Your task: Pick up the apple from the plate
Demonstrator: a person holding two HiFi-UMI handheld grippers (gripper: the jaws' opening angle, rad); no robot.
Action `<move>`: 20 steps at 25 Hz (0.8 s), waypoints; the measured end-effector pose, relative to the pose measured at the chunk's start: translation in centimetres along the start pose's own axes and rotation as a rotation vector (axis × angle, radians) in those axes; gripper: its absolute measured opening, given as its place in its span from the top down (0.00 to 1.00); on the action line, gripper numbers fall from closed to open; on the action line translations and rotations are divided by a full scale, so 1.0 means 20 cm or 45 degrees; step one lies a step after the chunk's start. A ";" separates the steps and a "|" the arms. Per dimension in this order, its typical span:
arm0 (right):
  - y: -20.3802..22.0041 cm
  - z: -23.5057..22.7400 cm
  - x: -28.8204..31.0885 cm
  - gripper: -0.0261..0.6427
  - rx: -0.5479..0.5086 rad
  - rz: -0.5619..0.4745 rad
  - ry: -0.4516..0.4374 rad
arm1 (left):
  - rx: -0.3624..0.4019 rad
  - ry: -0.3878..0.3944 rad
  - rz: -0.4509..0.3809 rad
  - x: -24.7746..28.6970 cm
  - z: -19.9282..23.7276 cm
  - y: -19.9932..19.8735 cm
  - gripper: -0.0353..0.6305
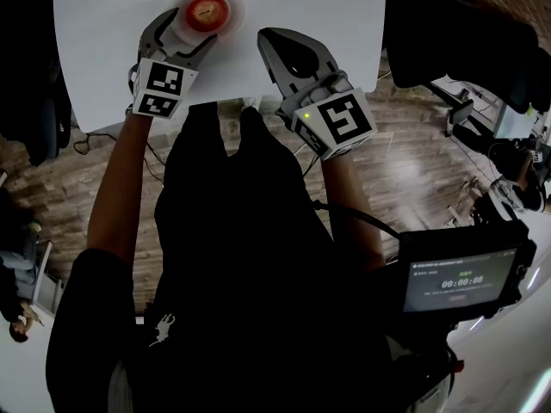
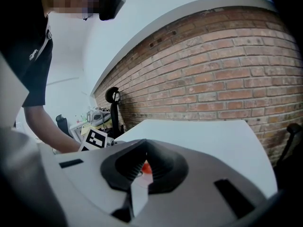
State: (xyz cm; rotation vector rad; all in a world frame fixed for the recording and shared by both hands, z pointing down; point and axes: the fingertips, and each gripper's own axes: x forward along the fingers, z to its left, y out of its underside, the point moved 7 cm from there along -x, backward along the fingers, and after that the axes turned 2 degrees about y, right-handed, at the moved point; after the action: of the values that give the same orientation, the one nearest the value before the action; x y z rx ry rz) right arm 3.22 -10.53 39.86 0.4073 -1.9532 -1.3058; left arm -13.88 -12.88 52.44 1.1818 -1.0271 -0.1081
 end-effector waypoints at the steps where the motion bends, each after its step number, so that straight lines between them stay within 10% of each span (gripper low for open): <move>1: 0.00 0.00 0.00 0.96 0.000 0.000 0.001 | -0.004 0.004 0.002 0.00 0.00 0.00 0.38; 20: 0.01 0.01 -0.02 0.96 0.003 0.026 0.009 | 0.014 0.005 0.007 0.07 0.01 0.00 0.33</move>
State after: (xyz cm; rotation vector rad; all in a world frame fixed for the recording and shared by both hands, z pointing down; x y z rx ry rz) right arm 3.38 -10.12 39.90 0.3914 -1.9480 -1.2877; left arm -13.30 -13.83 53.36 1.1883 -1.0287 -0.0962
